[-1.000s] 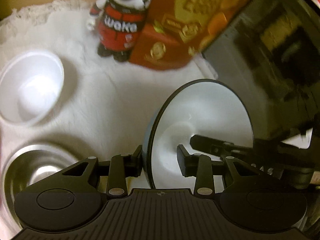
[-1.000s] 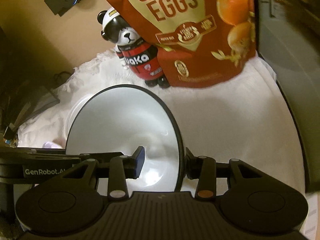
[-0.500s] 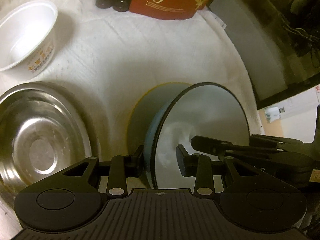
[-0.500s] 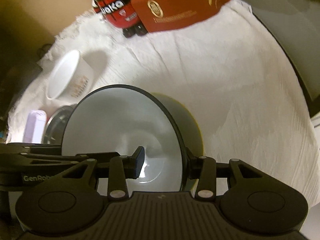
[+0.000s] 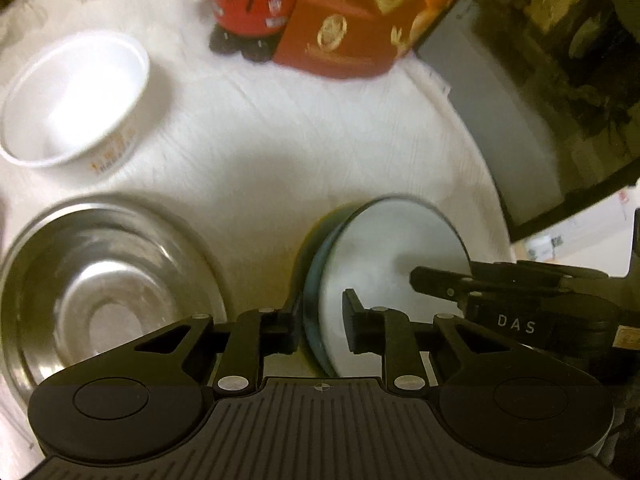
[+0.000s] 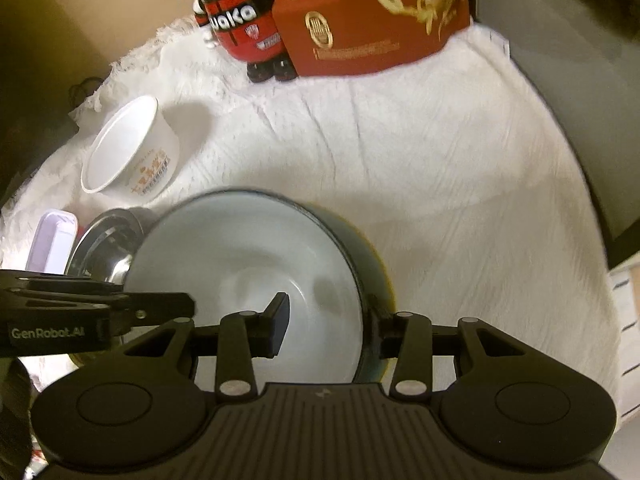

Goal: Organize plates and bowls
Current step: 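Lower the blue bowl with the left gripper onto the bowl beside the steel bowl, then open the left gripper and move it to the white bowl by the panda figure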

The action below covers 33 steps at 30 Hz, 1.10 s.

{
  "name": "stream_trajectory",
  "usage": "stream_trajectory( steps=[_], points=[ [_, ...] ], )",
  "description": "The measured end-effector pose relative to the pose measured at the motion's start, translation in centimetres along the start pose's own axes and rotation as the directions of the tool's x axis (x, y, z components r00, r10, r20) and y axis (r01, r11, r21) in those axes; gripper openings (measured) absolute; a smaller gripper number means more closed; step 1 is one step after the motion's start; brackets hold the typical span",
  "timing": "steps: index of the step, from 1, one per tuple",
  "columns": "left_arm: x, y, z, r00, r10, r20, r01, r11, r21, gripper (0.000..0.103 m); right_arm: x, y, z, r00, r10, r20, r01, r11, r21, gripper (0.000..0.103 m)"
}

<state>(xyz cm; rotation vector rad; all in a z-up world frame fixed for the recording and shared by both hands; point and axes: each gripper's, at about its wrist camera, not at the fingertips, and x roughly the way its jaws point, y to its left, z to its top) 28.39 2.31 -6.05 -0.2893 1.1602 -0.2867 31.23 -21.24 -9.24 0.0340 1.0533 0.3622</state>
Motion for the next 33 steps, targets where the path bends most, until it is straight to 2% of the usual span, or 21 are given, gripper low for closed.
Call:
stream_trajectory(
  steps=[4, 9, 14, 18, 20, 22, 24, 29, 31, 33],
  points=[
    [-1.0, 0.5, 0.6, 0.999, -0.029, 0.024, 0.029, 0.999, -0.024, 0.024, -1.3, 1.0, 0.5, 0.995, -0.044, 0.085, 0.050, 0.996, -0.074, 0.043],
    [-1.8, 0.8, 0.9, 0.998, -0.052, 0.037, 0.053, 0.998, -0.037, 0.023, -1.8, 1.7, 1.3, 0.994, -0.048, 0.098, 0.059, 0.991, -0.120, 0.043],
    [-4.0, 2.7, 2.0, 0.994, -0.046, 0.104, 0.054, 0.996, -0.077, 0.023, -3.5, 2.1, 3.3, 0.990, -0.039, 0.138, 0.059, 0.988, -0.144, 0.043],
    [-6.4, 6.0, 3.3, 0.984, 0.015, 0.176, 0.016, 0.985, -0.174, 0.023, -4.4, 3.8, 6.4, 0.985, 0.008, 0.172, 0.020, 0.987, -0.160, 0.044],
    [-7.8, 7.9, 3.9, 0.973, 0.059, 0.223, -0.010, 0.976, -0.217, 0.023, -4.5, 5.3, 7.9, 0.982, 0.039, 0.186, -0.007, 0.985, -0.174, 0.049],
    [-9.2, 9.8, 4.4, 0.953, 0.128, 0.273, -0.055, 0.964, -0.260, 0.024, -4.2, 6.9, 9.4, 0.979, 0.071, 0.193, -0.032, 0.980, -0.197, 0.058],
    [-10.2, 11.8, 4.6, 0.930, 0.204, 0.307, -0.106, 0.946, -0.306, 0.024, -3.4, 8.6, 10.7, 0.978, 0.077, 0.193, -0.031, 0.973, -0.229, 0.058],
    [-9.8, 16.8, 5.5, 0.887, 0.352, 0.299, -0.212, 0.886, -0.412, 0.024, 0.3, 11.5, 12.6, 0.988, 0.065, 0.143, -0.024, 0.961, -0.275, 0.061],
    [-9.2, 18.0, 5.8, 0.884, 0.371, 0.286, -0.222, 0.869, -0.442, 0.024, 1.8, 12.5, 13.0, 0.991, 0.046, 0.125, -0.006, 0.953, -0.304, 0.063],
    [-8.5, 18.8, 6.0, 0.888, 0.366, 0.279, -0.212, 0.863, -0.458, 0.024, 3.2, 13.4, 13.3, 0.993, 0.024, 0.114, 0.016, 0.942, -0.336, 0.064]
  ],
)
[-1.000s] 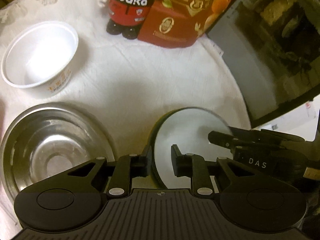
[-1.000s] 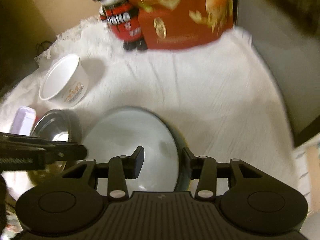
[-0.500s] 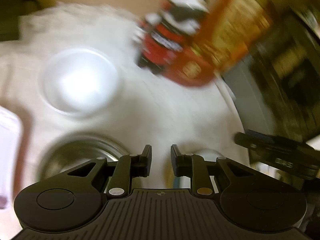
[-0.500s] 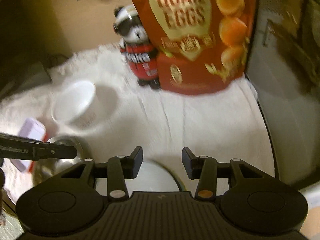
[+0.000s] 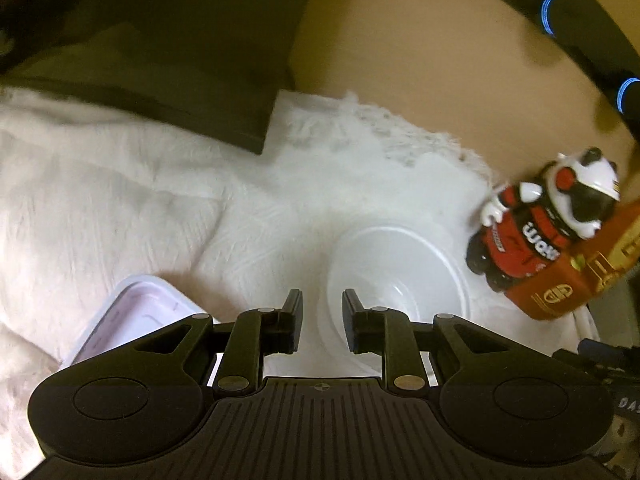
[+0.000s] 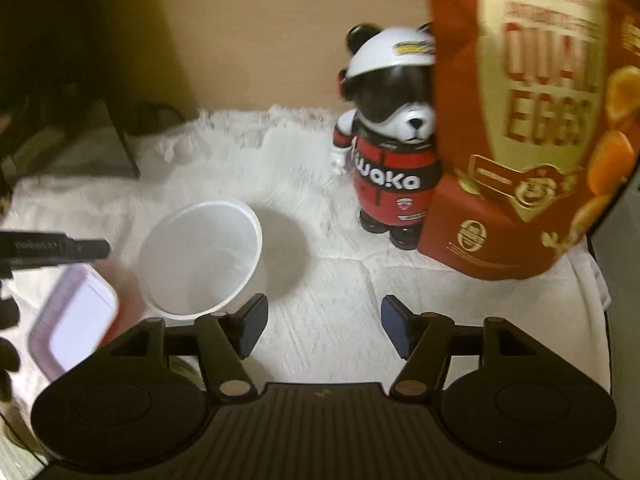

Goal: Organize plates and bowls
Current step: 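Open the left gripper and move it to the white bowl by the panda figure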

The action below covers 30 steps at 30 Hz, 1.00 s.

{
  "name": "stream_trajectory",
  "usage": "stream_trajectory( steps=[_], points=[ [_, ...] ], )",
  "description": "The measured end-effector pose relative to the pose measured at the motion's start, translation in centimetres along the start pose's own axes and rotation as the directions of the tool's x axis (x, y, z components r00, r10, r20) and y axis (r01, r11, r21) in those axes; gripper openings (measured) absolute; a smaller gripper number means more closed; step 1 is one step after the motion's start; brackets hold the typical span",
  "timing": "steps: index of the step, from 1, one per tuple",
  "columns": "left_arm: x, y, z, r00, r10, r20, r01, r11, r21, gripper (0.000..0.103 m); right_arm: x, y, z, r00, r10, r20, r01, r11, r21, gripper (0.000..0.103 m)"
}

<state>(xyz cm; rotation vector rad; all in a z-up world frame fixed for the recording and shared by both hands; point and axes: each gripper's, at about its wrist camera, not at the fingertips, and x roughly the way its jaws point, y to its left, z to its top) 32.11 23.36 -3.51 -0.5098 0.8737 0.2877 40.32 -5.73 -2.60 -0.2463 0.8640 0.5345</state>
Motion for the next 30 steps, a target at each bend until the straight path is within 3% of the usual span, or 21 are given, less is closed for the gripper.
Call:
stream_trajectory(
  steps=[5, 10, 15, 17, 19, 22, 25, 30],
  points=[
    [2.3, 0.5, 0.3, 1.000, -0.004, -0.024, 0.003, 1.000, -0.028, 0.025, 2.6, 1.3, 1.0, 1.000, 0.011, -0.023, -0.012, 0.999, -0.033, 0.071],
    [4.3, 0.4, 0.6, 0.999, 0.033, -0.029, -0.034, 0.999, -0.040, 0.025, 5.5, 1.6, 1.9, 0.996, 0.076, -0.049, -0.075, 0.997, 0.021, 0.071],
    [7.1, 0.6, 0.7, 0.995, 0.055, -0.088, -0.061, 0.996, -0.062, 0.028, 10.1, 2.4, 2.9, 0.991, 0.107, -0.078, -0.100, 0.991, 0.093, 0.071],
    [8.0, 0.7, 0.8, 0.993, 0.032, -0.110, -0.041, 0.996, -0.082, 0.028, 12.2, 2.9, 2.8, 0.987, 0.109, -0.114, -0.097, 0.990, 0.106, 0.065],
    [8.5, 0.6, 0.8, 0.991, -0.007, -0.132, -0.005, 0.995, -0.097, 0.027, 13.7, 3.2, 2.7, 0.975, 0.158, -0.155, -0.140, 0.983, 0.122, 0.038],
    [8.1, -0.4, 0.6, 0.990, -0.046, -0.134, 0.033, 0.995, -0.096, 0.024, 13.2, 3.1, 2.5, 0.957, 0.239, -0.163, -0.216, 0.966, 0.146, 0.031],
    [6.8, -2.2, 0.2, 0.991, -0.059, -0.118, 0.051, 0.996, -0.069, 0.023, 11.0, 2.5, 2.5, 0.963, 0.234, -0.137, -0.216, 0.967, 0.132, 0.031],
    [5.0, -5.8, -1.1, 0.979, -0.163, -0.121, 0.157, 0.986, -0.057, 0.023, 6.6, -1.4, 1.4, 0.976, 0.202, -0.076, -0.184, 0.963, 0.196, 0.031]
  ],
)
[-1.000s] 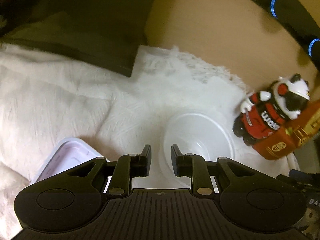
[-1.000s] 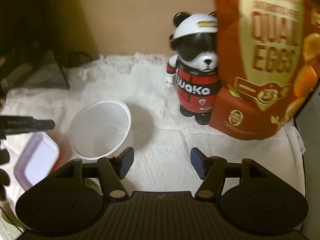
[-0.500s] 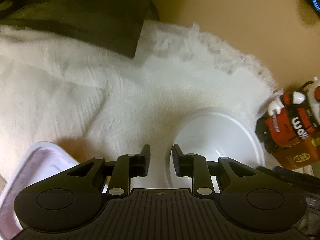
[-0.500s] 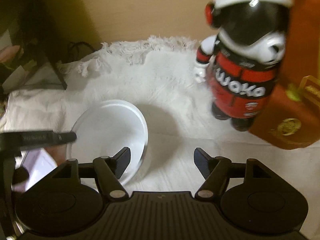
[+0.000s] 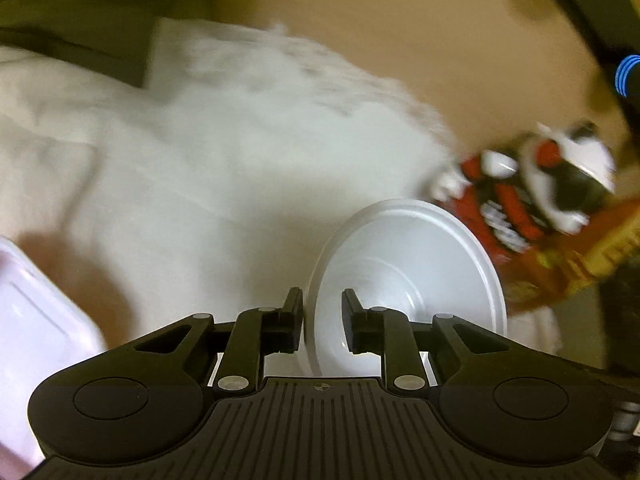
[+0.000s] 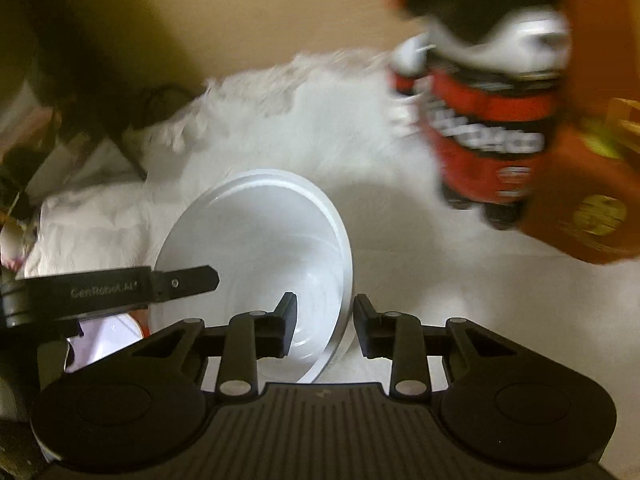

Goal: Organize plates and bowls
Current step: 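Open the left gripper and move it to the white bowl by the panda figure, then grasp the white bowl rim with the left gripper and carry it toward the blue bowl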

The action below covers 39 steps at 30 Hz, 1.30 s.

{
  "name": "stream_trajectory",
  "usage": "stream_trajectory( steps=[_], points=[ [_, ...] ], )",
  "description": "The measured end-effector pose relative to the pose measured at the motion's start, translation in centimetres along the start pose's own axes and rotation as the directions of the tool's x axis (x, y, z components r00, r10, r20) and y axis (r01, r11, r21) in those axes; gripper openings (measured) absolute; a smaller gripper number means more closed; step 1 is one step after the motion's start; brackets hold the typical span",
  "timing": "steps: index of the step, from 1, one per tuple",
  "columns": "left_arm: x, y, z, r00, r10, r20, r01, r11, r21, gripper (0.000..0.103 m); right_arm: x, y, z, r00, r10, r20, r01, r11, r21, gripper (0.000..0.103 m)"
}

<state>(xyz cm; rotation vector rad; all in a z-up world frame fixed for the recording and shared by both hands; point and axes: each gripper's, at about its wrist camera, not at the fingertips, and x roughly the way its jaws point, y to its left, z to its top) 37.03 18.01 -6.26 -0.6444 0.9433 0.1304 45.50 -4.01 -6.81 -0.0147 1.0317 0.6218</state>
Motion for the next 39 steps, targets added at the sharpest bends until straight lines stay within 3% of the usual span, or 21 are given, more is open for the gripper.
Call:
stream_trajectory(
  steps=[4, 7, 13, 18, 25, 30, 39],
  points=[
    [0.5, -4.0, -1.9, 0.995, -0.072, -0.064, 0.076, 0.995, 0.066, 0.023, -3.9, -2.8, -1.6, 0.995, -0.068, 0.077, 0.066, 0.998, 0.020, 0.031],
    [1.7, -7.0, -3.5, 0.991, -0.078, -0.112, 0.093, 0.986, 0.136, 0.023, -6.1, -5.4, -3.2, 0.986, -0.121, 0.113, 0.117, 0.992, 0.042, 0.031],
    [4.7, -10.4, -6.2, 0.989, -0.048, -0.140, 0.080, 0.970, 0.229, 0.024, -6.1, -10.6, -5.3, 0.985, -0.148, 0.094, 0.133, 0.980, 0.149, 0.032],
    [8.0, -10.4, -6.5, 0.981, -0.011, -0.195, 0.054, 0.975, 0.215, 0.023, -3.6, -13.7, -6.4, 0.989, -0.146, 0.024, 0.137, 0.966, 0.220, 0.033],
    [7.2, -10.5, -7.1, 0.979, -0.013, -0.203, 0.056, 0.977, 0.207, 0.023, -3.0, -14.3, -6.4, 0.992, -0.123, 0.010, 0.119, 0.973, 0.196, 0.034],
    [7.2, -10.3, -7.0, 0.980, 0.024, -0.200, 0.018, 0.978, 0.206, 0.023, -2.3, -13.8, -6.1, 0.994, -0.108, -0.010, 0.109, 0.981, 0.162, 0.034],
    [6.4, -11.3, -7.2, 0.984, 0.041, -0.176, -0.001, 0.975, 0.222, 0.023, -2.5, -13.6, -5.4, 0.993, -0.115, 0.010, 0.113, 0.985, 0.133, 0.034]
  ],
)
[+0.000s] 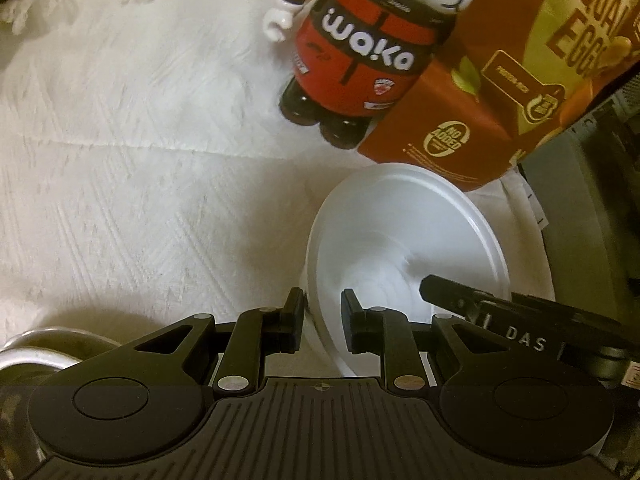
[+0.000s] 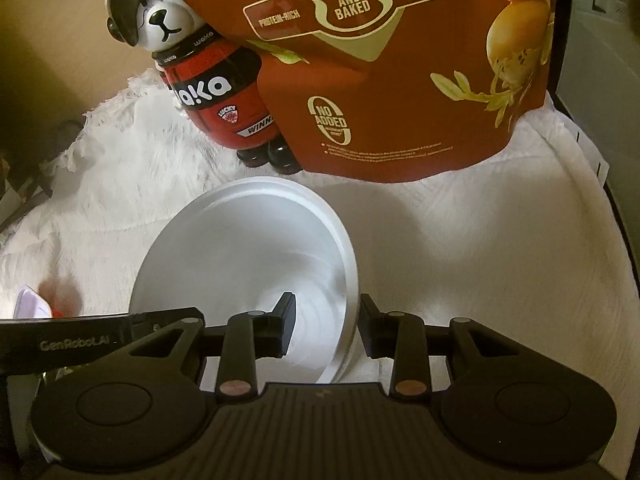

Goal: Organize plates and bowls
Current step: 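Grasp the white bowl rim with the left gripper and carry it toward the blue bowl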

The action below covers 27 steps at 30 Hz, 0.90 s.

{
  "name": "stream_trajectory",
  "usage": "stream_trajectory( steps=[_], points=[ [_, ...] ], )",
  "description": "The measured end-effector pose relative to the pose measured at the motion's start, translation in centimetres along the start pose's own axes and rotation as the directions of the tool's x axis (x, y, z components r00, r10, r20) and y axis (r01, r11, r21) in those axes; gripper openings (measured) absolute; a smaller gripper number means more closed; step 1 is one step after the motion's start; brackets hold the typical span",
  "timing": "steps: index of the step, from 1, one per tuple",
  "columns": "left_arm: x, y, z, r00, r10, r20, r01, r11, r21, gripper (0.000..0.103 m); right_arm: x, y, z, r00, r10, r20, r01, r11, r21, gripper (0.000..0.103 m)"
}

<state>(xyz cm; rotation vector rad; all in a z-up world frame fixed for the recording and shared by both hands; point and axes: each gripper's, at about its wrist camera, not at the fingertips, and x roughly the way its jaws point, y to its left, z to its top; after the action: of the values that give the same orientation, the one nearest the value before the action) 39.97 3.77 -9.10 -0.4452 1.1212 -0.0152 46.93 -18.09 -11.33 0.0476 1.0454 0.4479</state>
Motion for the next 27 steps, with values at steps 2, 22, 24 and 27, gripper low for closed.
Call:
stream_trajectory(
  steps=[2, 22, 24, 27],
  points=[
    [-0.1, -0.3, -0.1, 1.000, 0.008, 0.003, -0.008, 1.000, 0.012, 0.023, 0.1, -0.2, -0.1, 1.000, 0.005, -0.004, -0.005, 1.000, 0.007, 0.034],
    [0.4, 0.0, 0.3, 1.000, 0.004, 0.006, -0.004, 1.000, 0.000, 0.023, -0.2, 0.5, 0.0, 1.000, -0.007, 0.008, 0.006, 1.000, 0.020, 0.034],
    [-0.8, -0.4, 0.5, 0.999, -0.003, 0.032, 0.002, 1.000, 0.020, 0.023, -1.4, 0.9, 0.0, 0.999, -0.011, 0.042, 0.011, 1.000, 0.002, 0.034],
    [-2.9, -1.3, 0.8, 0.997, -0.013, 0.080, 0.008, 0.998, 0.056, 0.023, -3.3, 1.3, 0.0, 0.996, -0.008, 0.084, 0.008, 1.000, 0.002, 0.034]
  ],
)
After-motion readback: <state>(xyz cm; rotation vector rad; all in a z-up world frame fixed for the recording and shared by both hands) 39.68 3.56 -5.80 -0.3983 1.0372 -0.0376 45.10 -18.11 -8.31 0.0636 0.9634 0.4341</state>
